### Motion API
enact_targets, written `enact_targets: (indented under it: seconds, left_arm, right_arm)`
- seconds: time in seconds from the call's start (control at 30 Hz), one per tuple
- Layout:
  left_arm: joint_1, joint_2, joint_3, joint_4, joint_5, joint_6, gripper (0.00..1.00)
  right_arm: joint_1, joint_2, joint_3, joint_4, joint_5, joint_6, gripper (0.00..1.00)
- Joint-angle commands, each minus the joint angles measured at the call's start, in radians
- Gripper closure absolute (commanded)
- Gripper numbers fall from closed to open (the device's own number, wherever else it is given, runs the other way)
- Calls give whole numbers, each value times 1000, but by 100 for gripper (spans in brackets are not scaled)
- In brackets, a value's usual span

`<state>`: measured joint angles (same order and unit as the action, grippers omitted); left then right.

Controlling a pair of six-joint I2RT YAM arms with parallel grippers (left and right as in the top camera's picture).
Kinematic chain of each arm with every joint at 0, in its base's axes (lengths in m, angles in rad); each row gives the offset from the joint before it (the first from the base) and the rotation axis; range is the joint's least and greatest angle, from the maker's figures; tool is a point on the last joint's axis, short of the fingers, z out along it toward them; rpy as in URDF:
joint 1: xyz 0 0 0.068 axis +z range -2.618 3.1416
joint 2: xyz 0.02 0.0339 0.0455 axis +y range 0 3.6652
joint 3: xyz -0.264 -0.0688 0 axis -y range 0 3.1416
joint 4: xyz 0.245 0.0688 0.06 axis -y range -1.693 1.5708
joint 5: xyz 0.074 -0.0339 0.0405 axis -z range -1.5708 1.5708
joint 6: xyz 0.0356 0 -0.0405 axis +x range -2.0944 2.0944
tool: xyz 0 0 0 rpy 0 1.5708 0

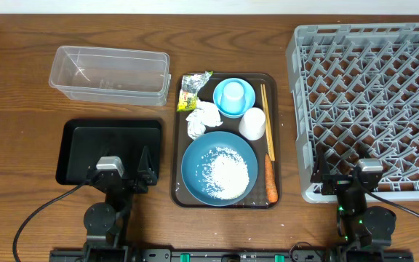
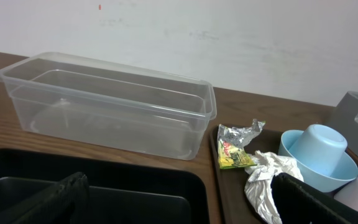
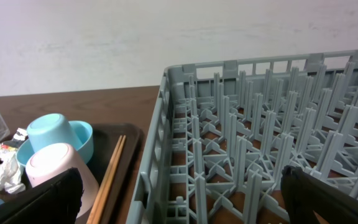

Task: Sort waste into correct bins and load items into the dishwasher rack
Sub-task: 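Raise the left gripper from rest toward the blue rice bowl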

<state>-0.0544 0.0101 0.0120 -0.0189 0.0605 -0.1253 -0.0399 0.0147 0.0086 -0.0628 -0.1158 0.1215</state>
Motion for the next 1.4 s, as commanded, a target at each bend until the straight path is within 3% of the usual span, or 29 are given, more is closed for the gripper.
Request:
enact_targets:
  seconds: [0.0, 0.9, 0.97, 1.13, 1.27, 1.37]
  left_arm:
    - [-1, -6, -8, -47, 0, 20, 5]
    - [-2, -6, -8, -28, 10, 2, 5]
    - [-2, -6, -8, -10, 115, -116, 5]
    - [-2, -4, -7, -21, 647, -536, 5]
    - [-2, -4, -7, -19, 737, -692, 5]
    - [-2, -4, -6, 95, 807, -726, 5]
  right_arm:
    - [-12, -7, -3, -2, 3, -3, 1]
    - [-12, -7, -3, -2, 3, -3, 1]
    - [-12, -7, -3, -2, 3, -3, 1]
    - [-12, -7, -3, -2, 3, -3, 1]
    - [-12, -7, -3, -2, 3, -3, 1]
    - [-12, -7, -3, -2, 3, -3, 1]
